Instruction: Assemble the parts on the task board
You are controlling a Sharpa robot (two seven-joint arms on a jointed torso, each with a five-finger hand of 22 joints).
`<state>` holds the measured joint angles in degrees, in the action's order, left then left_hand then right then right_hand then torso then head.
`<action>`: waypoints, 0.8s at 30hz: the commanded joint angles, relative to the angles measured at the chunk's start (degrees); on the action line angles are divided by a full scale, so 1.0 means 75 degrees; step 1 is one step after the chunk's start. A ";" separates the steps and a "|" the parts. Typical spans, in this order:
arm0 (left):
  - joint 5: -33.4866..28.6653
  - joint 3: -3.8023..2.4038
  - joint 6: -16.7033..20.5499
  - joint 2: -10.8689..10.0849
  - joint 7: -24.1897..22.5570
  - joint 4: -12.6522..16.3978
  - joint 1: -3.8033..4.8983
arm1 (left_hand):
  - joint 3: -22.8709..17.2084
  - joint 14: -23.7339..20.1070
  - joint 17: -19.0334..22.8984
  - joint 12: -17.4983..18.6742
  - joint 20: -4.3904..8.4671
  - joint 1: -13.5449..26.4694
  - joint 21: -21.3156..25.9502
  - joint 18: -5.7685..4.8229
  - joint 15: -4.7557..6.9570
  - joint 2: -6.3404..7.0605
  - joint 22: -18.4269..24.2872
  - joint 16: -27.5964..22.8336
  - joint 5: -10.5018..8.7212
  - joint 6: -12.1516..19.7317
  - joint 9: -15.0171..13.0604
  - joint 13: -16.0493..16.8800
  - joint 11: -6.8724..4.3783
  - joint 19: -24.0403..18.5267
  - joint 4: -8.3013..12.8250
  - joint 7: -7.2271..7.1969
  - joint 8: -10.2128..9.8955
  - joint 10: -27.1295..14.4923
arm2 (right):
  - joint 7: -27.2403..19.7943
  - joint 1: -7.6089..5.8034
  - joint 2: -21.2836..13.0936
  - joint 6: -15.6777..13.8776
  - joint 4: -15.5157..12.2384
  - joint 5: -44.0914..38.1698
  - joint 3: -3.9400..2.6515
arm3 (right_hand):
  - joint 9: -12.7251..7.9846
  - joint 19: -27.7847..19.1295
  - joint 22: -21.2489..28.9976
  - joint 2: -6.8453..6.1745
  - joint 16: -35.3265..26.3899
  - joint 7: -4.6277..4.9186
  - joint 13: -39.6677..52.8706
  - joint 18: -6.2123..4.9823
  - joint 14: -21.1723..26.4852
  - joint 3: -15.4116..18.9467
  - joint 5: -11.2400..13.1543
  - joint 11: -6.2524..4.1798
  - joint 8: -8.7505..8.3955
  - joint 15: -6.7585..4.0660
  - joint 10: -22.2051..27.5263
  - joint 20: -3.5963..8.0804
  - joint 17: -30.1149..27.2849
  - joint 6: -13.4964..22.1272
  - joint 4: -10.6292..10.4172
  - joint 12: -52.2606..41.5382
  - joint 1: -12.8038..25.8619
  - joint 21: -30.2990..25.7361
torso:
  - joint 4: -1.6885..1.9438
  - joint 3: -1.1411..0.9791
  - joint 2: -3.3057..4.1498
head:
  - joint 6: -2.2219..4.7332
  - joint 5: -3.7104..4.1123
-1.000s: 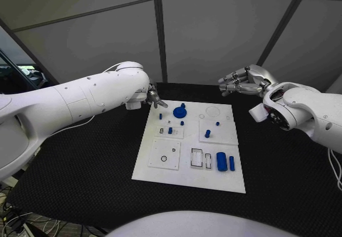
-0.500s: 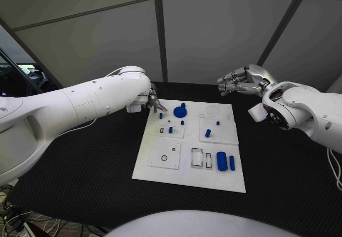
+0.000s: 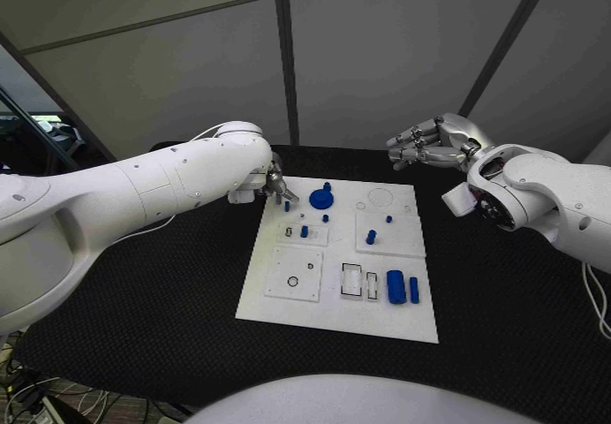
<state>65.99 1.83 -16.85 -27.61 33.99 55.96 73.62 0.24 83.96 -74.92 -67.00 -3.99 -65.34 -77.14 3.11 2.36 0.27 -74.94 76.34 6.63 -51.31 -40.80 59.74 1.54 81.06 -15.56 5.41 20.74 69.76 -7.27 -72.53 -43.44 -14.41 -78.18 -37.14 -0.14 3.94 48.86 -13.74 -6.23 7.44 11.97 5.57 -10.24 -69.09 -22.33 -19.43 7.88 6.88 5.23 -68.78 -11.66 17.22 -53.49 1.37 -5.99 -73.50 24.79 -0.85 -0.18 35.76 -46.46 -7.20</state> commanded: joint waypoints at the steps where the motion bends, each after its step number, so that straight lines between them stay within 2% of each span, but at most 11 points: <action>1: 0.0098 0.0001 -0.0108 0.0021 -0.0117 -0.0028 -0.0003 | 0.0028 0.0216 -0.0330 -0.0048 0.0008 -0.0047 -0.0022 0.0085 -0.0007 -0.0109 -0.0095 0.0040 0.0036 -0.0059 0.0011 -0.0002 -0.0025 0.0070 0.0038 0.0020 0.0053 0.0039 | -0.0033 -0.0016 0.0008 0.0061 -0.0007 -0.0001 -0.0005 | 0.0006 0.0054 0.0010 0.0032 0.0009 -0.0009 -0.0014 -0.0030 -0.0005 -0.0022 -0.0050 -0.0039 0.0036 -0.0035 0.0010 -0.0025 -0.0013 -0.0021 0.0018 -0.0046 -0.0011 -0.0031 | 0.0003 -0.0002 -0.0003 | 0.0002 0.0007; 15: 0.0098 0.0001 -0.0111 0.0052 -0.0207 -0.0055 -0.0016 | -0.0050 0.0225 -0.0342 -0.0063 0.0028 -0.0354 -0.0043 0.0076 0.0012 -0.0341 -0.0141 0.0058 0.0049 -0.0086 0.0043 -0.0010 -0.0045 0.0093 0.0172 0.0001 0.0095 0.0048 | -0.0033 -0.0016 0.0021 0.0057 -0.0003 -0.0001 -0.0005 | 0.0006 0.0060 0.0012 0.0040 0.0009 -0.0010 -0.0018 -0.0030 -0.0007 -0.0029 -0.0071 -0.0040 0.0039 -0.0036 0.0009 -0.0023 -0.0015 -0.0023 0.0019 -0.0050 -0.0016 -0.0033 | 0.0001 -0.0002 -0.0002 | 0.0013 0.0027; 24: 0.0030 0.0001 -0.0156 0.0036 -0.0280 -0.0013 -0.0017 | -0.0207 0.0244 -0.0374 -0.0096 0.0043 -0.0648 -0.0079 0.0064 0.0028 -0.0514 -0.0201 0.0097 0.0049 -0.0142 0.0066 0.0018 -0.0069 0.0122 0.0350 -0.0026 0.0138 0.0089 | -0.0038 -0.0016 0.0031 0.0062 0.0002 -0.0001 -0.0006 | 0.0006 0.0063 0.0013 0.0049 0.0007 -0.0009 -0.0022 -0.0029 -0.0006 -0.0035 -0.0086 -0.0040 0.0041 -0.0036 0.0012 -0.0022 -0.0017 -0.0024 0.0017 -0.0052 -0.0016 -0.0037 | 0.0006 -0.0002 -0.0004 | -0.0026 0.0050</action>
<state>66.05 1.83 -17.09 -27.30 32.81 55.74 73.43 -1.35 83.96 -74.92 -67.51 -3.60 -69.55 -77.36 3.11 2.36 -3.46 -74.93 76.78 6.63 -52.03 -40.37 59.83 1.14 81.48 -13.34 5.10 21.40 70.16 -7.25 -72.53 -43.25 -14.34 -78.15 -37.15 -0.14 3.94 49.06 -13.69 -6.23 7.44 11.97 5.47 -10.24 -69.09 -22.33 -19.81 7.88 6.88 5.23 -68.78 -11.86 17.18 -53.49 1.37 -5.98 -73.50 24.80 -0.81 -0.19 35.73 -46.61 -6.84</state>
